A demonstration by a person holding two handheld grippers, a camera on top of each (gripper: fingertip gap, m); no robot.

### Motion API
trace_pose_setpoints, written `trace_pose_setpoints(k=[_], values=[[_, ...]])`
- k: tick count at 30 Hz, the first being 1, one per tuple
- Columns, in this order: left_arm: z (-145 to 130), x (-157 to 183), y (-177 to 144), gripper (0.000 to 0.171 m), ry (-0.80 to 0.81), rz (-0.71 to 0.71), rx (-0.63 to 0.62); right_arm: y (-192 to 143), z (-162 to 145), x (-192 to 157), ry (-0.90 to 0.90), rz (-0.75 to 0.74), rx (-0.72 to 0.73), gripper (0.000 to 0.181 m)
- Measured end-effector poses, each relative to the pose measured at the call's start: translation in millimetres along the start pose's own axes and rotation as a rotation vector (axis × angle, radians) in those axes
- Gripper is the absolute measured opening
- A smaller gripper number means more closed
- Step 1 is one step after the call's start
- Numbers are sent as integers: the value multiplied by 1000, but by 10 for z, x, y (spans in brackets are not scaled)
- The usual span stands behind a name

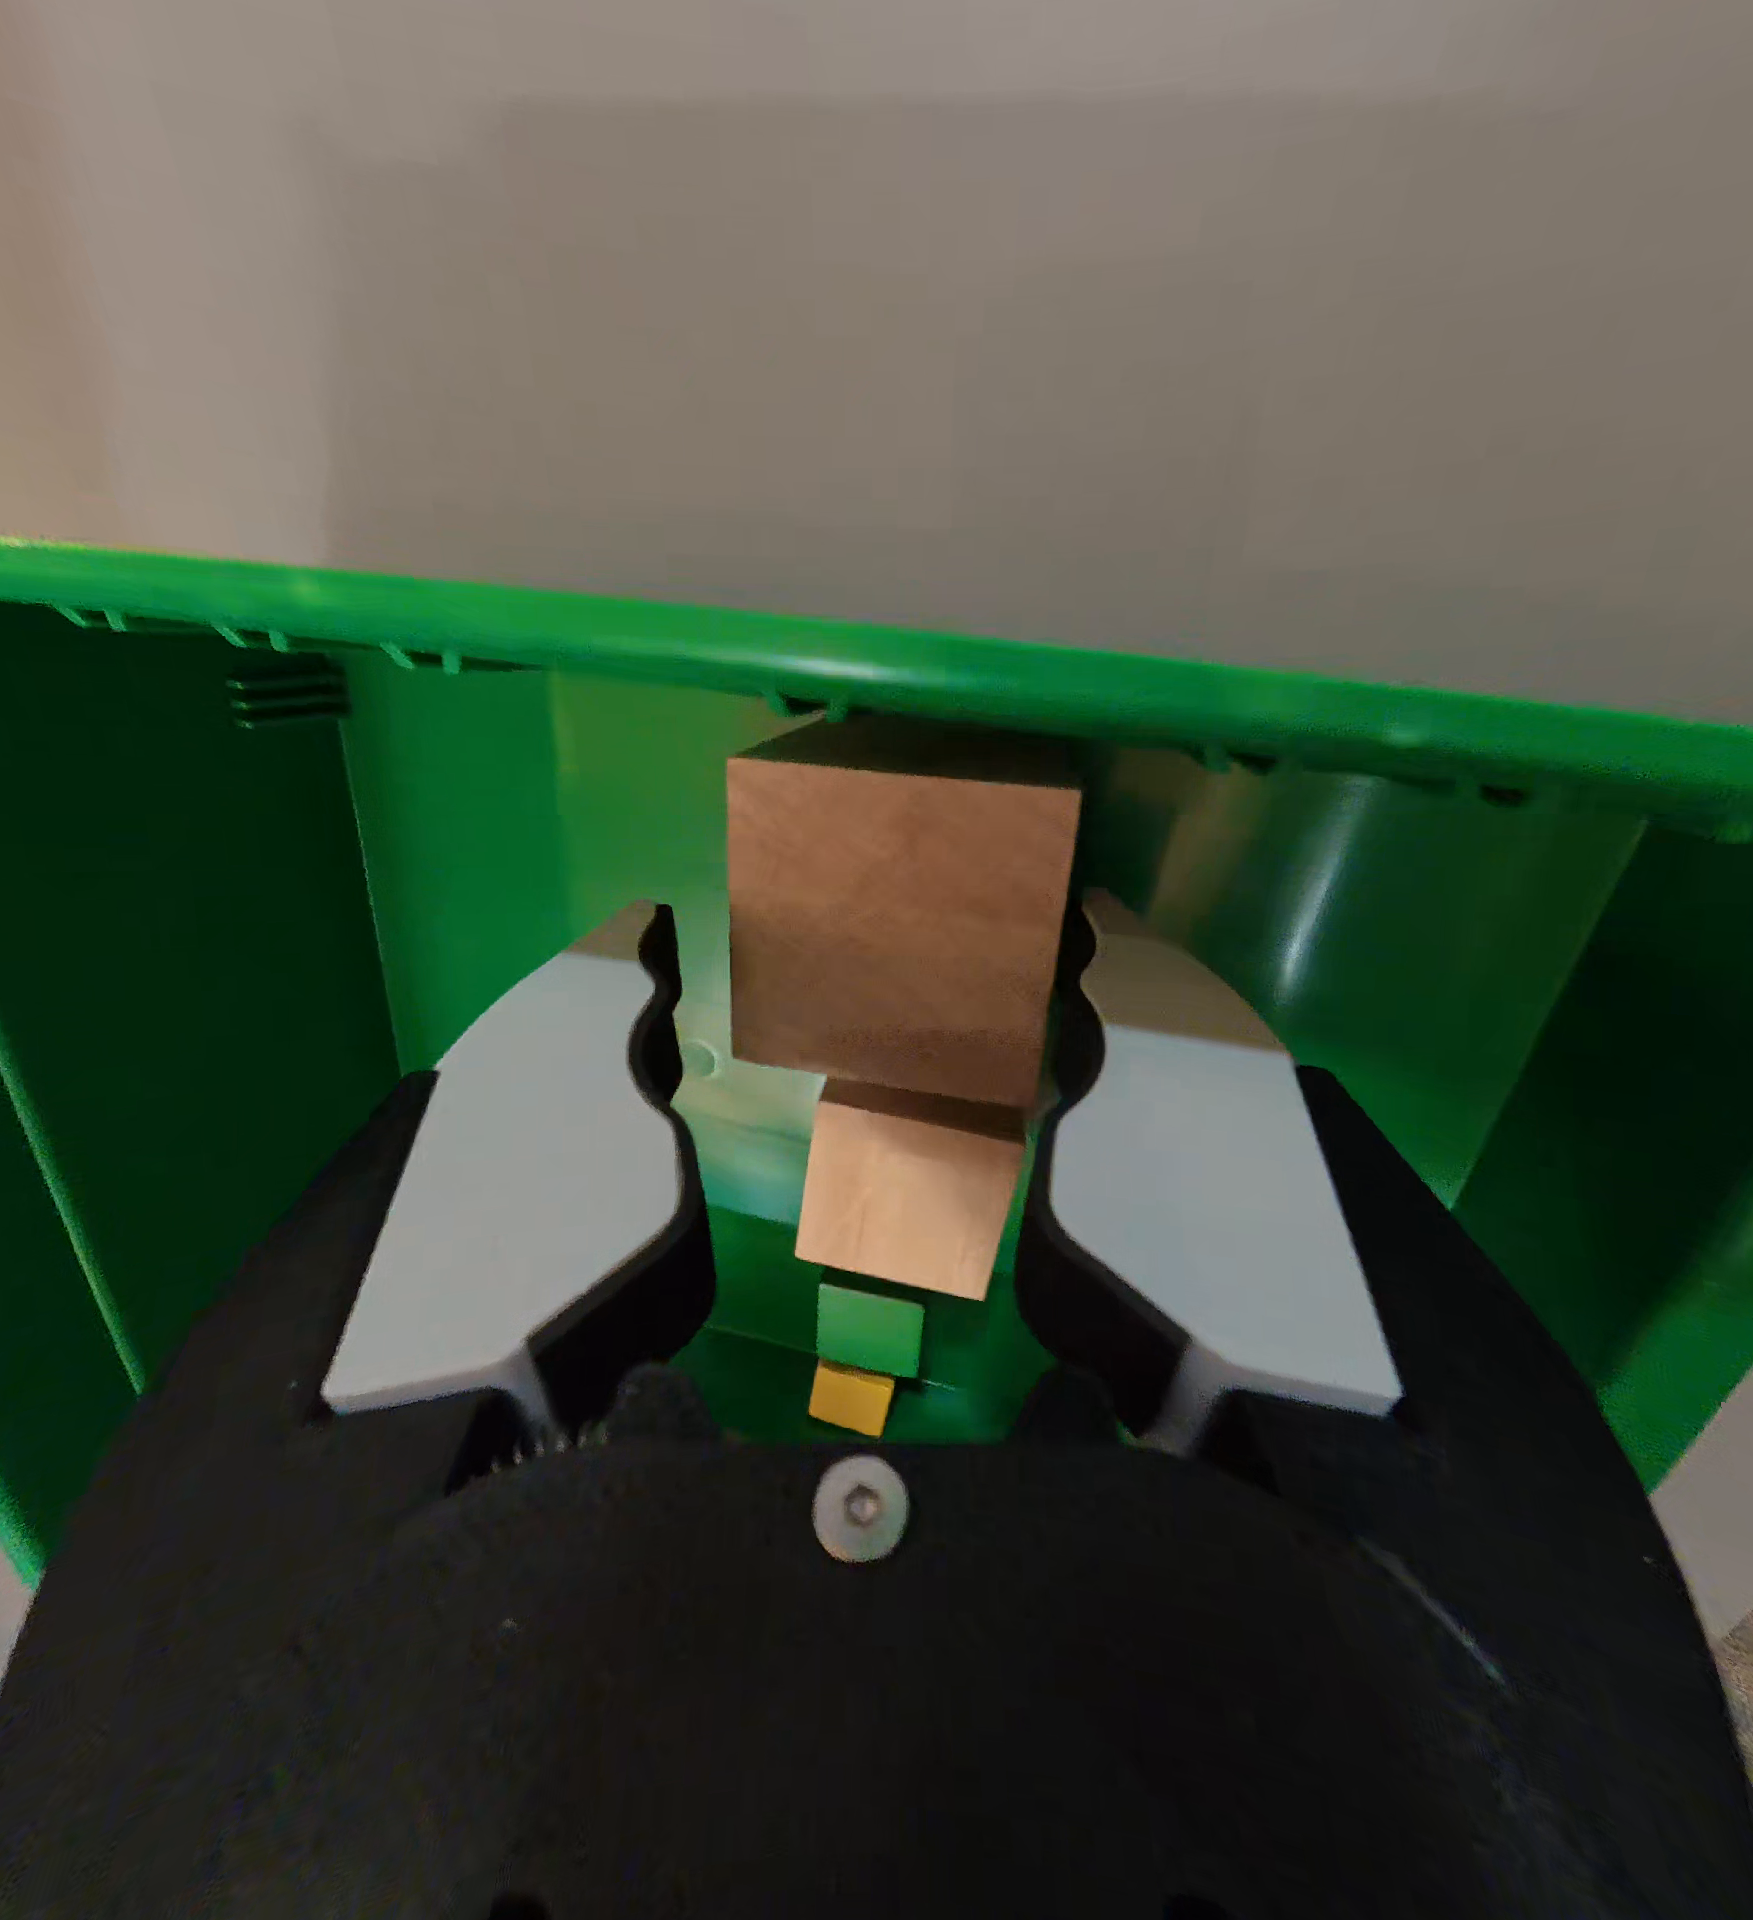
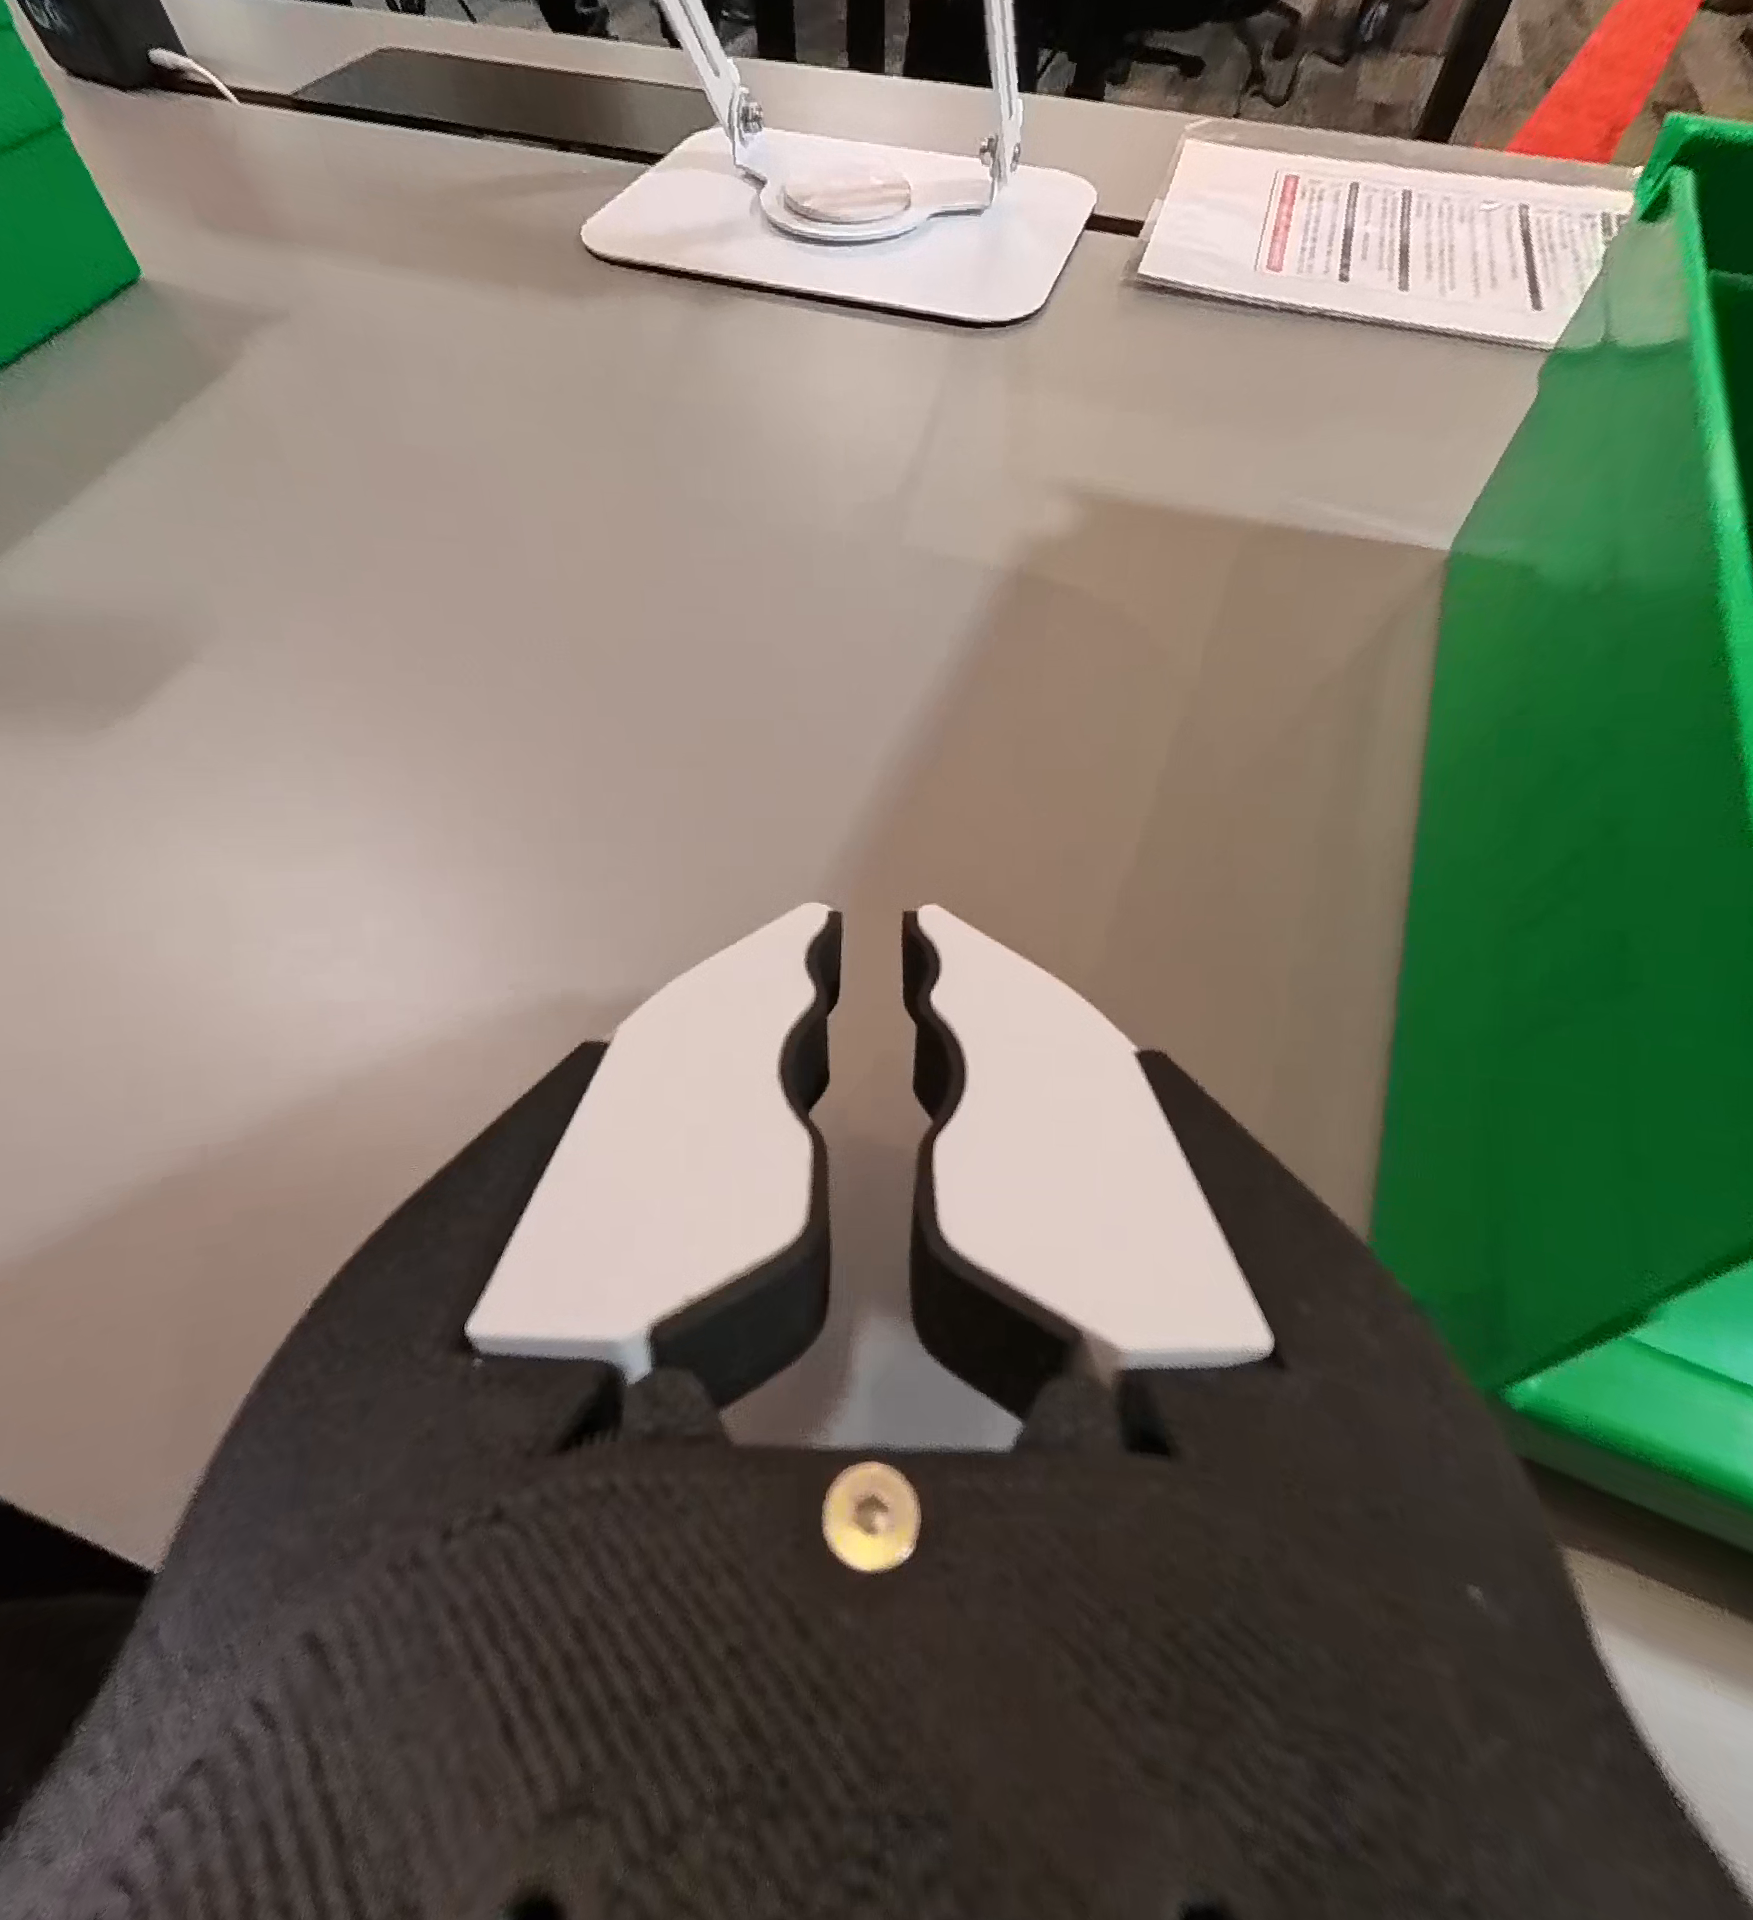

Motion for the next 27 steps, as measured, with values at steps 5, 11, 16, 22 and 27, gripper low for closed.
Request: trace_pose_setpoints(k=[5,11,16,22,27], values=[[20,-13,20,62,26,-63,-18,-16,12,34,48,4,20,11],[92,-183,-541,63,43,131,95,-58,52,-14,88,47,49,12],[351,-159,-1422,62,-147,263,533,-102,126,-129,115,131,102,13],[1118,658,-1524,62,-489,-60,1255,-235,311,-339,271,453,347,29],[1681,1328,-707,62,-665,-198,1334,-293,377,-434,699,778,381,68]])
Point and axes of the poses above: each gripper's, where its closed fingertips meet, y out along the fingers, z out of its top, x = y × z across the jaws, the point moved 10 cm from there along -y, back along the fingers, and after that the axes turned 11 degrees about x, right-handed, at the moved point
